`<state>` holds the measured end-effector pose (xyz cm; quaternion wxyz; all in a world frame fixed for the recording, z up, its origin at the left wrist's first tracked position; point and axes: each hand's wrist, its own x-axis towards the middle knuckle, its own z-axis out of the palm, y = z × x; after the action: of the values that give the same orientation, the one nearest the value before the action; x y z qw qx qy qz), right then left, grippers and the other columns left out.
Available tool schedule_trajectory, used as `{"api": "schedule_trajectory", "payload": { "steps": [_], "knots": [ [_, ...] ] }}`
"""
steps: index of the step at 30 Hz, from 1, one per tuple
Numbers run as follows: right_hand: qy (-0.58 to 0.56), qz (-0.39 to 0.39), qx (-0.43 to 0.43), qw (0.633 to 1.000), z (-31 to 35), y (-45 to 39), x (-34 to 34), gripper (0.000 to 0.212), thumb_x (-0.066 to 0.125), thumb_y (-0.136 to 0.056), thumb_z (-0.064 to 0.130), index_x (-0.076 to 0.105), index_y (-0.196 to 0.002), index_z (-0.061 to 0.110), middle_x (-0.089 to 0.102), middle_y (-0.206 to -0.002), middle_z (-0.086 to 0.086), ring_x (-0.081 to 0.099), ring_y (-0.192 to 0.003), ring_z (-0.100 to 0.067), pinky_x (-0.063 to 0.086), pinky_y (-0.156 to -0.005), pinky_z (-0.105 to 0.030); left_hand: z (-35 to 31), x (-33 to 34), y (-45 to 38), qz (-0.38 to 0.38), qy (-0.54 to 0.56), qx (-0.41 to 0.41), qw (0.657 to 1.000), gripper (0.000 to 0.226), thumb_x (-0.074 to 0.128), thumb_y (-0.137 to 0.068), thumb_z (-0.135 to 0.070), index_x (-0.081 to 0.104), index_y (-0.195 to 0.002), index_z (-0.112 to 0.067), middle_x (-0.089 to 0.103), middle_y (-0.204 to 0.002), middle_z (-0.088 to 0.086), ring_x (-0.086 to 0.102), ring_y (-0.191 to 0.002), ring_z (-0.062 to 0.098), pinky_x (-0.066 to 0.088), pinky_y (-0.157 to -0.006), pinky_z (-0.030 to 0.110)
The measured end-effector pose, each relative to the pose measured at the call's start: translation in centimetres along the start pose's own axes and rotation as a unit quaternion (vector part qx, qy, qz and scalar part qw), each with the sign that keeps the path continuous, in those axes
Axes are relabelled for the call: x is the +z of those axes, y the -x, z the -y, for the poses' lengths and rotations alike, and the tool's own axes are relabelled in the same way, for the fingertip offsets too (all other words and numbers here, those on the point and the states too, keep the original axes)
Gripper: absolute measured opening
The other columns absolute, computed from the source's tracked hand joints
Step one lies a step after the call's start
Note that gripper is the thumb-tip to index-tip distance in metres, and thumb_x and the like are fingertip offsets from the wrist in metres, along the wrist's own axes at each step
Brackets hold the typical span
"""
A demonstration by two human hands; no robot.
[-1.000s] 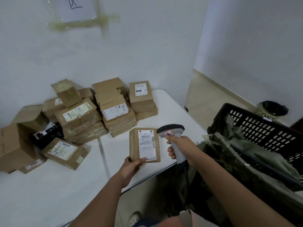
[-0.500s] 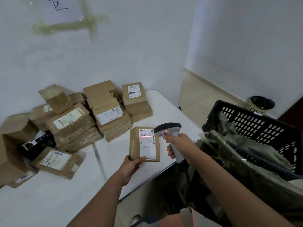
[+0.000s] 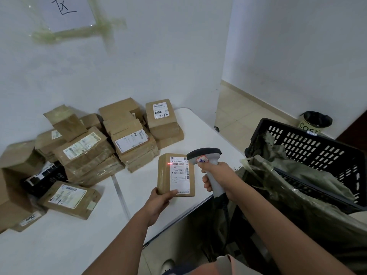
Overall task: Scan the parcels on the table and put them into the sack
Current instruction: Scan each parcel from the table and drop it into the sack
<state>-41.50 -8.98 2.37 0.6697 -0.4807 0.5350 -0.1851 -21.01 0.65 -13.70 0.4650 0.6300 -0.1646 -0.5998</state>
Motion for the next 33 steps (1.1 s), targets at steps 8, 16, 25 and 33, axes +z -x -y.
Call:
{"api": "schedule_trajectory", "payload": {
  "steps": [8,16,25,33],
  "knots": [
    [-0.028,-0.01,0.01,1.0,-1.2,-0.3,-2.2,0.027,0.065,-0.093,0.03,0.059,-0.094,0.003,0.062,-0.059,-0.009,0.057,-0.047,-0.017,0.049,-0.048,-0.026,0.1,1.2,0.4,0.012,-0.024,0.0,1.0,0.109,0.089,-0.056,-0.044,0.031,-0.145,-0.017,0.056,-0.131,0.005,0.058,-0.119,0.022,0.044,-0.109,0.04],
    [-0.054,-0.089,0.07,0.992,-6.4,0.5,-11.5,0.029,0.066,-0.092,0.029,0.062,-0.087,0.0,0.058,-0.057,-0.009,0.055,-0.047,-0.019,0.046,-0.047,-0.027,0.1,5.0,1.5,0.12,-0.029,-0.095,0.988,0.065,0.073,-0.083,-0.046,0.052,-0.138,-0.017,0.068,-0.123,0.011,0.067,-0.109,0.029,0.048,-0.105,0.042],
    [-0.065,-0.118,0.211,0.968,-14.8,4.0,-22.6,0.029,0.064,-0.094,0.03,0.062,-0.088,0.002,0.057,-0.06,-0.008,0.056,-0.049,-0.018,0.046,-0.043,-0.024,4.3,13.1,2.2,0.245,-0.149,-0.296,0.911,0.075,0.073,-0.076,-0.063,0.057,-0.133,-0.016,0.068,-0.123,0.015,0.062,-0.104,0.032,0.045,-0.108,0.045],
    [-0.112,-0.15,0.251,0.95,-21.0,7.0,-26.6,0.03,0.066,-0.093,0.032,0.061,-0.087,0.003,0.059,-0.06,-0.008,0.057,-0.047,-0.017,0.047,-0.044,-0.024,10.3,22.2,1.5,0.202,-0.215,-0.381,0.876,0.083,0.063,-0.075,-0.07,0.047,-0.138,-0.018,0.054,-0.132,0.013,0.057,-0.121,0.035,0.051,-0.1,0.046]
  ]
}}
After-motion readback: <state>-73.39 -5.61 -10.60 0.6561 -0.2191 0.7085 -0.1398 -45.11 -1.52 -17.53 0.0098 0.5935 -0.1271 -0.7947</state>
